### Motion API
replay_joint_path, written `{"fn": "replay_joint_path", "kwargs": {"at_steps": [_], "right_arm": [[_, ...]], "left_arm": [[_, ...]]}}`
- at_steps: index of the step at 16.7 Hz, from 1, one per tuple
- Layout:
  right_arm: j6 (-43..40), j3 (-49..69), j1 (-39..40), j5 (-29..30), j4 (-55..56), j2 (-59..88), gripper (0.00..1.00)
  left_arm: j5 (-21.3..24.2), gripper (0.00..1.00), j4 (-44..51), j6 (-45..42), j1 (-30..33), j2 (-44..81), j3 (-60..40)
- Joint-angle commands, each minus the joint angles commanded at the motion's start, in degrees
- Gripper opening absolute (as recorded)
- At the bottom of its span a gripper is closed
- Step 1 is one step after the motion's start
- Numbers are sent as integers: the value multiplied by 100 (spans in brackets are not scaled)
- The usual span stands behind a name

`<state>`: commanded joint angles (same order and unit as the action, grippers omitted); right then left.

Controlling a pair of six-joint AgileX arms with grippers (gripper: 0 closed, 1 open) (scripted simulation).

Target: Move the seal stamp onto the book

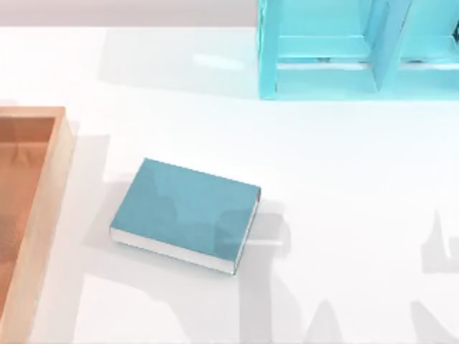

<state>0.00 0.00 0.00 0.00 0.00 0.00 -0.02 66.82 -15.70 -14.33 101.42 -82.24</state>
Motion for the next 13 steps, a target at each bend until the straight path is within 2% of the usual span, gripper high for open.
{"fn": "replay_joint_path", "kwargs": {"at_steps": [3, 7, 13], "right_arm": [[0, 0, 0, 0, 0, 0, 100], [0, 0, 0, 0, 0, 0, 100], [0, 0, 0, 0, 0, 0, 100]], "left_arm": [[16, 100, 361, -87, -83, 481, -499], [19, 100, 403, -98, -93, 535, -560], [20, 100, -164, -90, -84, 687, -141]]}}
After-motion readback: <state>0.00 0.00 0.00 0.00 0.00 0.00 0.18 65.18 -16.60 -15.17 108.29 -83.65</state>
